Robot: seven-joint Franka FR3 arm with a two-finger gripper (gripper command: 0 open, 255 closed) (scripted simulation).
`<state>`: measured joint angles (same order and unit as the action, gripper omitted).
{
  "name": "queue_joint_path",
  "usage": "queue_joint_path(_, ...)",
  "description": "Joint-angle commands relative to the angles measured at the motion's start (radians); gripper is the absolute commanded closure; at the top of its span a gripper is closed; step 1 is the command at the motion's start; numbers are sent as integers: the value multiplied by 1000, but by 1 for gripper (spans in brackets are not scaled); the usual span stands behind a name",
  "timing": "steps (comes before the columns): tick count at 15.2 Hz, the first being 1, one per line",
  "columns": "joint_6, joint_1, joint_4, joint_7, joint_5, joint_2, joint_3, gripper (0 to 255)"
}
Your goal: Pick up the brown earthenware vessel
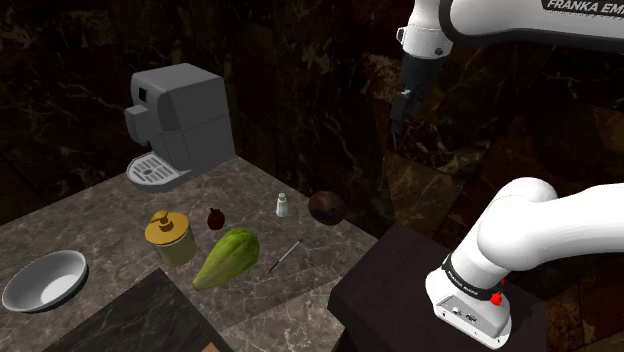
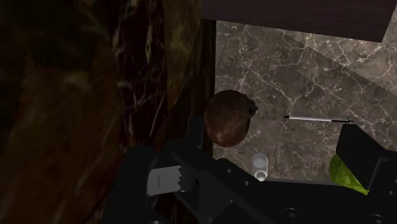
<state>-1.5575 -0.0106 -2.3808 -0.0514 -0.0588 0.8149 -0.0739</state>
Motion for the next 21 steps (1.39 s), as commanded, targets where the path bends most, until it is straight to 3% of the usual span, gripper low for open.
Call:
queue_joint_path(1,0,0,0,0,0,0,0,0)
queue_joint_path(11,-427,10,-294,66,-32,-71,-65,0)
queue_joint_path(17,-720,-18,-395,137,-88,-230,-120,0)
queue_joint_path(21,-922,-72,-421,222,-174,-387,-175,0)
